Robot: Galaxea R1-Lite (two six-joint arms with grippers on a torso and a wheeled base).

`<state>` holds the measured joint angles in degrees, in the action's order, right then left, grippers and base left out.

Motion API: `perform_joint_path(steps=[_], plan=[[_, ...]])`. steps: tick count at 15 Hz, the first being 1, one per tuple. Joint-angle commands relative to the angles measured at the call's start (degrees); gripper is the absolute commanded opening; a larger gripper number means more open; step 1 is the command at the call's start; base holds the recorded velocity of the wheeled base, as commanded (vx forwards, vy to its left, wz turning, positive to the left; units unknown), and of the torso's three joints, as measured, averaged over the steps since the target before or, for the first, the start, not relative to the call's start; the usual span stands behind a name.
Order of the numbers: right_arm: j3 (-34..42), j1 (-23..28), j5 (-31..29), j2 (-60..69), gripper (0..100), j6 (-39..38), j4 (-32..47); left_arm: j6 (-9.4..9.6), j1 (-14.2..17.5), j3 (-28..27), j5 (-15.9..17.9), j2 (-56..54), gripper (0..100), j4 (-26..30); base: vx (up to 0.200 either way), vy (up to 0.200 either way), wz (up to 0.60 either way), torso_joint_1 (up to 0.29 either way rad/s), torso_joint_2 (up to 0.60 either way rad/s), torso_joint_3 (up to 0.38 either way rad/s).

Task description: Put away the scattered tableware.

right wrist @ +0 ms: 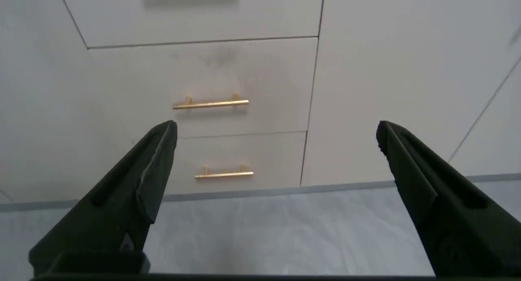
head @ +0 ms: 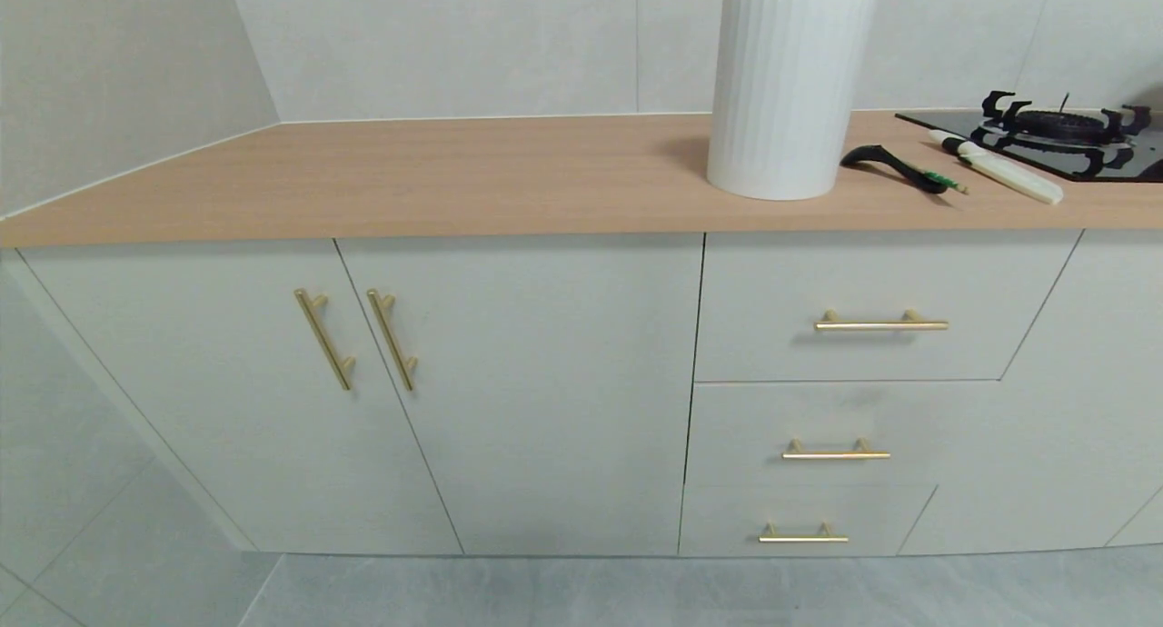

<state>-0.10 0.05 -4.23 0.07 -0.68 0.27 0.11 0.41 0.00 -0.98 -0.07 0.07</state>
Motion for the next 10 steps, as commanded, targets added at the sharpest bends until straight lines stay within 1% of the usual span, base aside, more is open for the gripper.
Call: perform_joint_path(steps=[1,10], plan=[[0.0,0.0,0.0,-0.1,100,0.0,0.0,-0.02,0.0,0.0,-0.1,0.1,100,0.0,0.000,0.000,0.00,0.000,0.00,0.000],[0.0,0.0,0.0,-0.1,100,0.1,0.0,-0.11,0.0,0.0,-0.1,0.1,100,0.0,0.000,0.000,0.00,0.000,0.00,0.000]])
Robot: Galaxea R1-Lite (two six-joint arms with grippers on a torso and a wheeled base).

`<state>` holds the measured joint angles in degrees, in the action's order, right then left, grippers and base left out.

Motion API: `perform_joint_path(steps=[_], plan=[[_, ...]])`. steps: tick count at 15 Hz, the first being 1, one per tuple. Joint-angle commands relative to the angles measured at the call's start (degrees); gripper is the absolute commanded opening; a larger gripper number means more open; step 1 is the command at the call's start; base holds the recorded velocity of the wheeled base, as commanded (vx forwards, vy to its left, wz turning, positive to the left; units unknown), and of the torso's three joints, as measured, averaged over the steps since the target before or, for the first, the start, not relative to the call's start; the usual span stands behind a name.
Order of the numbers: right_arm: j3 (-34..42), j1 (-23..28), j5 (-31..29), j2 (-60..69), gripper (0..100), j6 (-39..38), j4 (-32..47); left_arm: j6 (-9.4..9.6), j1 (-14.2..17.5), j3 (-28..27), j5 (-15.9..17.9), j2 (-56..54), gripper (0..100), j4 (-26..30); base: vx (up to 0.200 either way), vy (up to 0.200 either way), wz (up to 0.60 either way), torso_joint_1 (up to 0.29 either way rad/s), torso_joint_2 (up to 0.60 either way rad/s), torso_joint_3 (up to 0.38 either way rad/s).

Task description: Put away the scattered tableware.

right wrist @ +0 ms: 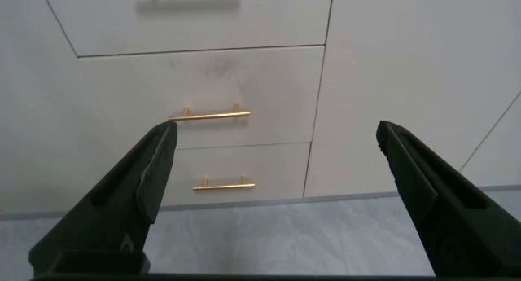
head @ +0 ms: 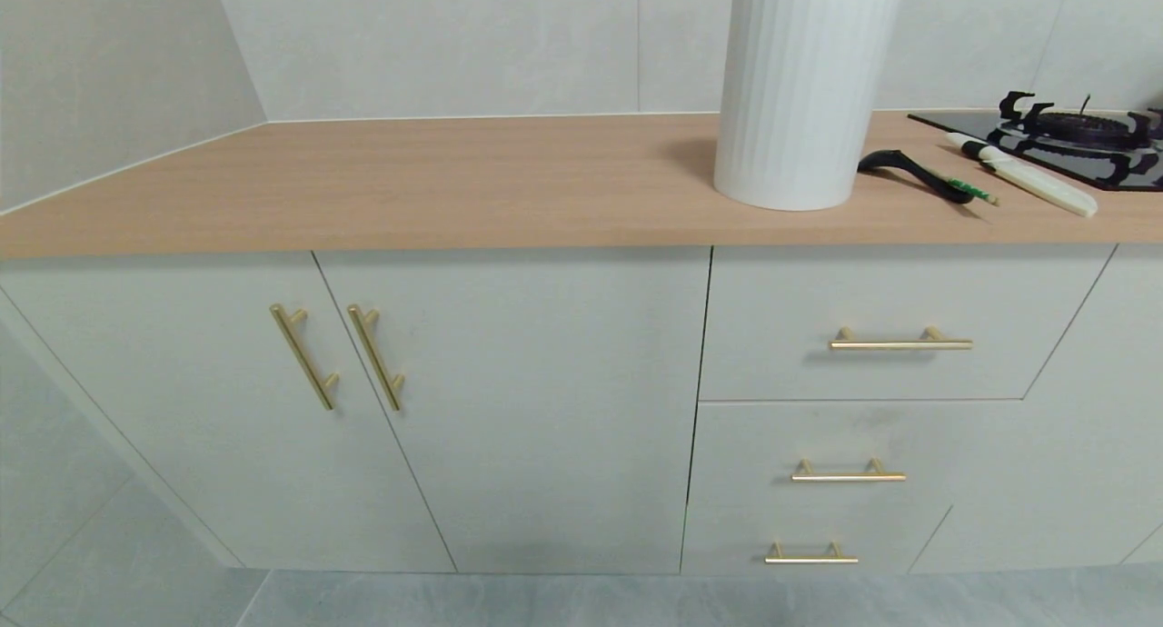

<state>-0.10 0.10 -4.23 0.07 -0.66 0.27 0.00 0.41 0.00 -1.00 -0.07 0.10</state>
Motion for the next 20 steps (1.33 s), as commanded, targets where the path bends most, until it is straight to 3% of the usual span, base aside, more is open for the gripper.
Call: perform_joint_path(steps=[1,13,14,16,20], plan=[[0.0,0.0,0.0,-0.1,100,0.0,0.0,0.00,0.0,0.0,0.0,0.1,100,0.0,0.000,0.000,-0.60,-0.002,0.00,0.007],[-0.2,0.0,0.6,-0.1,100,0.8,-0.1,0.00,0.0,0.0,-0.1,0.1,100,0.0,0.000,0.000,-0.05,0.000,0.00,0.000],[-4.4,-0.2,3.5,-0.6,100,0.9,-0.2,0.00,0.0,0.0,0.0,0.1,100,0.0,0.000,0.000,0.00,0.000,0.00,0.000],[-14.9,-1.2,9.6,-9.4,100,-1.7,1.1,0.00,0.0,0.0,-0.1,0.1,100,0.0,0.000,0.000,0.00,0.000,0.00,0.000],[-18.1,-4.5,18.6,-42.0,100,-0.7,2.0,0.00,0.0,0.0,-0.1,0.1,100,0.0,0.000,0.000,0.00,0.000,0.00,0.000]])
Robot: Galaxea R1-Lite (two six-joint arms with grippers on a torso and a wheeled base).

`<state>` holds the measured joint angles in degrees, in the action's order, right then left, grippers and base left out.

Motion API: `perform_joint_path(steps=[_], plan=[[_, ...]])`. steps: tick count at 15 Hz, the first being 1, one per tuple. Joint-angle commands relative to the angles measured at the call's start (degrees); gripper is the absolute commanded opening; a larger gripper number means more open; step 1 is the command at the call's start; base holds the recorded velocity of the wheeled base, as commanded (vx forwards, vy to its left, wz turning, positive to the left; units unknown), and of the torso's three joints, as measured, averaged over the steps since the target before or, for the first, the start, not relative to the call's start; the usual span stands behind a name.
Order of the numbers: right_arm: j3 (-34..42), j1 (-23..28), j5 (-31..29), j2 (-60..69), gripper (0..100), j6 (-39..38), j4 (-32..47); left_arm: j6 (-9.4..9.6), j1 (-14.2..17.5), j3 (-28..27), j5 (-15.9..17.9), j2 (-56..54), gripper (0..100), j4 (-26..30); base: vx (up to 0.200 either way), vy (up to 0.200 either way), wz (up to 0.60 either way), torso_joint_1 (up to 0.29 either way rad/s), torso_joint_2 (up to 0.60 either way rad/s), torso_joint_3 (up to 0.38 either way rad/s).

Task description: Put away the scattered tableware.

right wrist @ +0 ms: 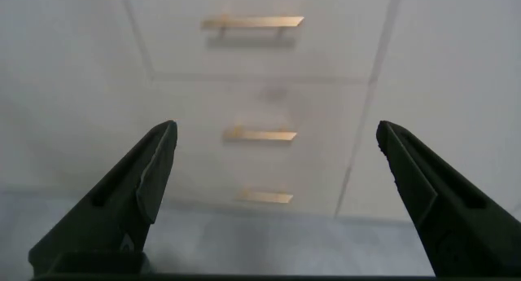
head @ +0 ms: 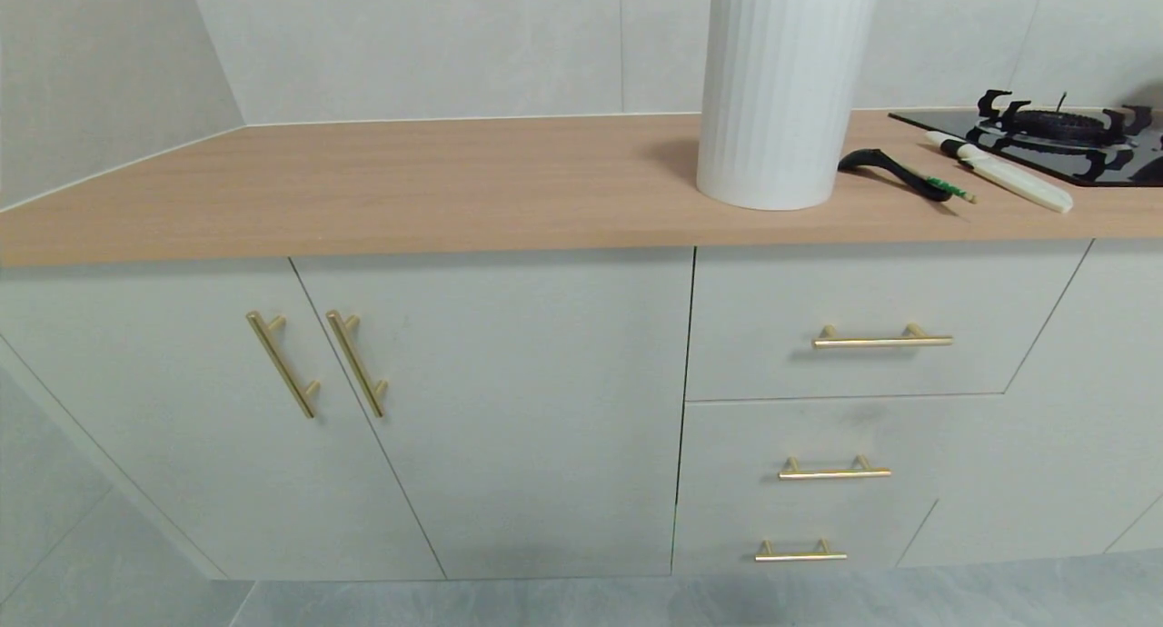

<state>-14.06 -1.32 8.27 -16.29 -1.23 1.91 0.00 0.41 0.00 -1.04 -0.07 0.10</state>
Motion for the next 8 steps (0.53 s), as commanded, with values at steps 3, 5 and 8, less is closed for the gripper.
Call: perform_joint_path(steps=[3,5,8], plan=[[-9.5,-8.4,6.1,-49.6,100,0.3,-1.0,0.00,0.0,0.0,0.0,0.1,100,0.0,0.000,0.000,0.00,0.000,0.00,0.000],[-16.0,-9.7,5.1,-62.2,100,0.2,-1.5,0.00,0.0,0.0,0.0,0.1,100,0.0,0.000,0.000,0.00,0.000,0.00,0.000],[-24.7,-9.6,3.7,-76.0,100,-0.6,-3.9,0.00,0.0,0.0,0.0,0.1,100,0.0,0.000,0.000,0.00,0.000,0.00,0.000]])
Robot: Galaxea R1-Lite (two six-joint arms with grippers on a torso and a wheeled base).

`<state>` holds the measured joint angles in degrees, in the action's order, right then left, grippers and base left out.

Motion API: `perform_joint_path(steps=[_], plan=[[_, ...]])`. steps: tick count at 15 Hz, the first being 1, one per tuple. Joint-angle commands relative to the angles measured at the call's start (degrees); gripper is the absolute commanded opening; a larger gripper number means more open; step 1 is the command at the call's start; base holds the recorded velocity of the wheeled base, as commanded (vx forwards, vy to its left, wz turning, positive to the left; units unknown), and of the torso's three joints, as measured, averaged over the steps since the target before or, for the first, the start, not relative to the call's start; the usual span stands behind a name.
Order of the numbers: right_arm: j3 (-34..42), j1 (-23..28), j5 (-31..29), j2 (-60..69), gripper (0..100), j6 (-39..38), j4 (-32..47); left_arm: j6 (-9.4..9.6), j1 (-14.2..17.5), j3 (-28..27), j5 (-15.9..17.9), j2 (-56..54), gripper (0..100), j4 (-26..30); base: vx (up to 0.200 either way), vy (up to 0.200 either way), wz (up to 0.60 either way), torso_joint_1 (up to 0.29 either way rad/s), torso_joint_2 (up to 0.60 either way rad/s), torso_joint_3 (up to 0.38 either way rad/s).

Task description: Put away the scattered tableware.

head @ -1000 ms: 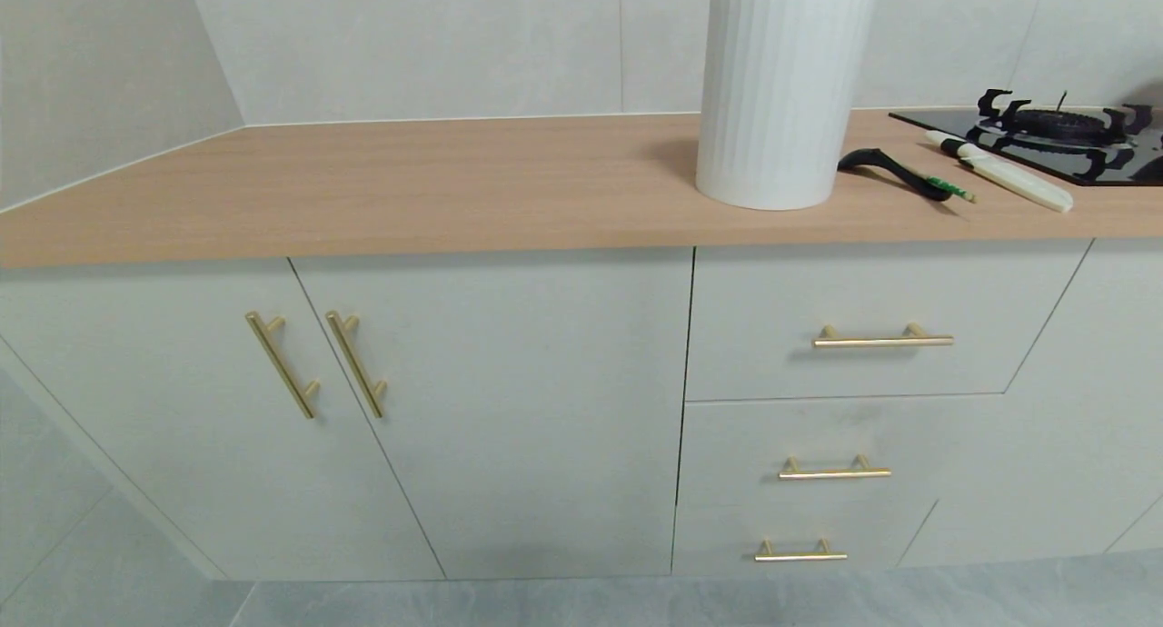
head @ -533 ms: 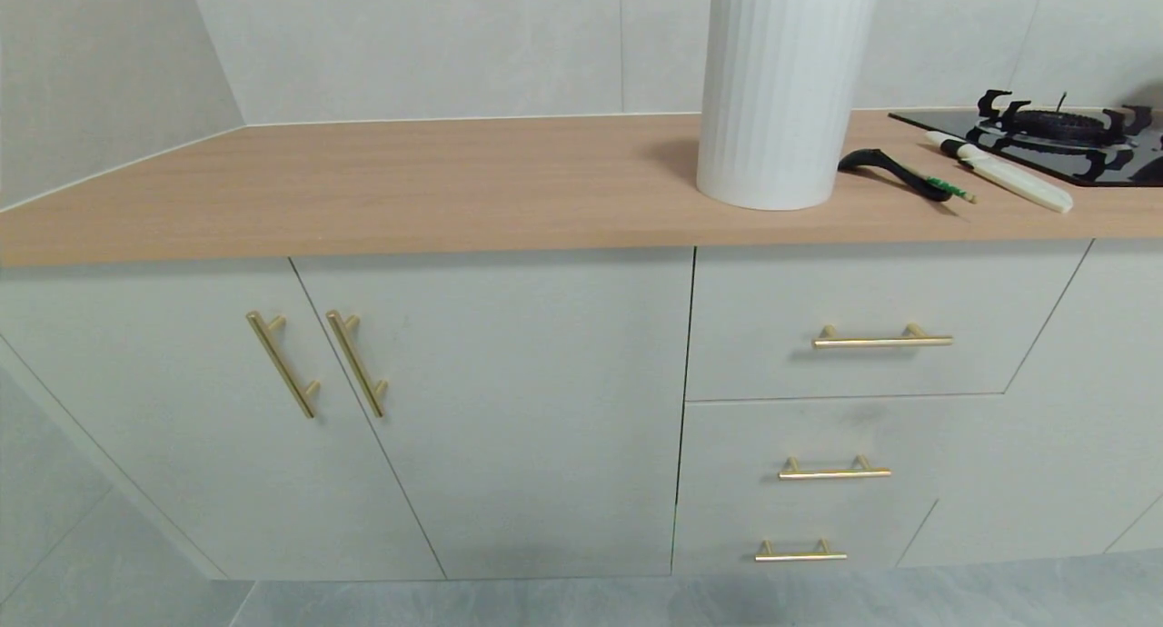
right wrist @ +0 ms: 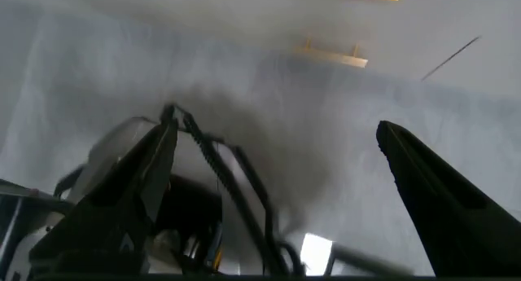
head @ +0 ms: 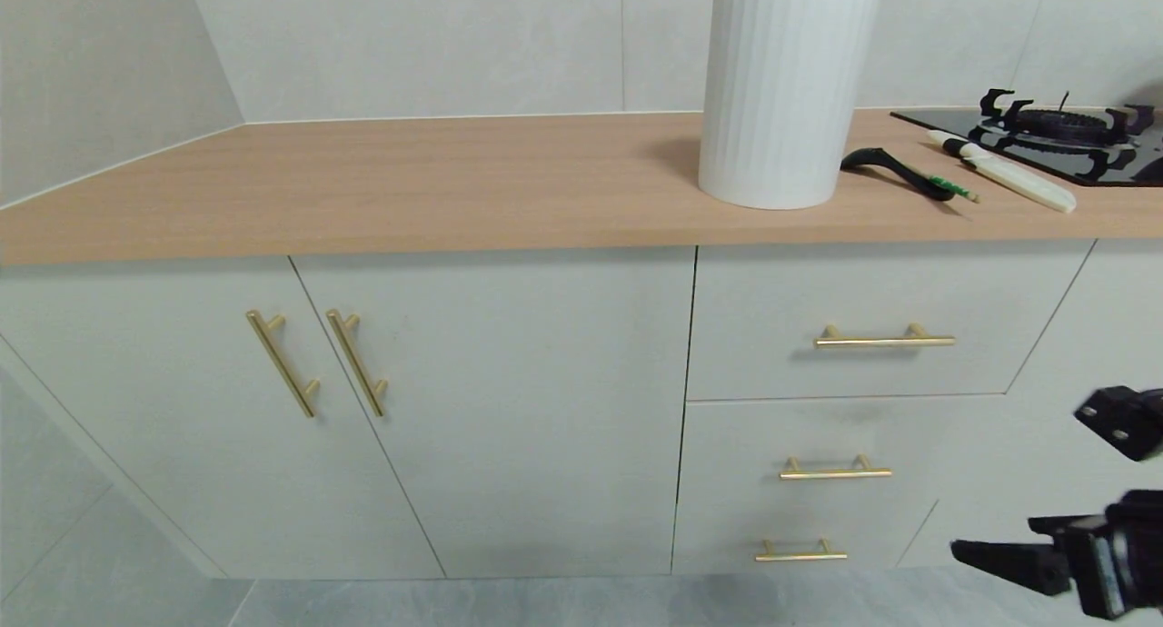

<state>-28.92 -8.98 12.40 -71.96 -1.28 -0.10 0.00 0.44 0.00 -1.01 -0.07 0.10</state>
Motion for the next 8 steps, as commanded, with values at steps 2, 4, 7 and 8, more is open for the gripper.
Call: perform_joint_path(steps=[2,4,7,8], plan=[[-11.8,-2.0,-2.2,-26.2,100,-0.7,-2.6,-0.09,0.0,0.0,0.0,0.1,100,0.0,0.000,0.000,0.00,0.000,0.00,0.000],[-11.3,-2.0,-8.9,-32.9,100,-1.0,-7.8,-0.09,0.0,0.0,0.0,0.1,100,0.0,0.000,0.000,0.00,0.000,0.00,0.000],[-8.0,-1.9,-10.8,-39.4,100,-1.4,-21.3,-0.09,0.0,0.0,0.0,0.1,100,0.0,0.000,0.000,0.00,0.000,0.00,0.000],[-5.6,-2.0,-12.0,-43.0,100,-1.5,-30.6,-0.09,0.0,0.0,0.0,0.1,100,0.0,0.000,0.000,0.00,0.000,0.00,0.000]])
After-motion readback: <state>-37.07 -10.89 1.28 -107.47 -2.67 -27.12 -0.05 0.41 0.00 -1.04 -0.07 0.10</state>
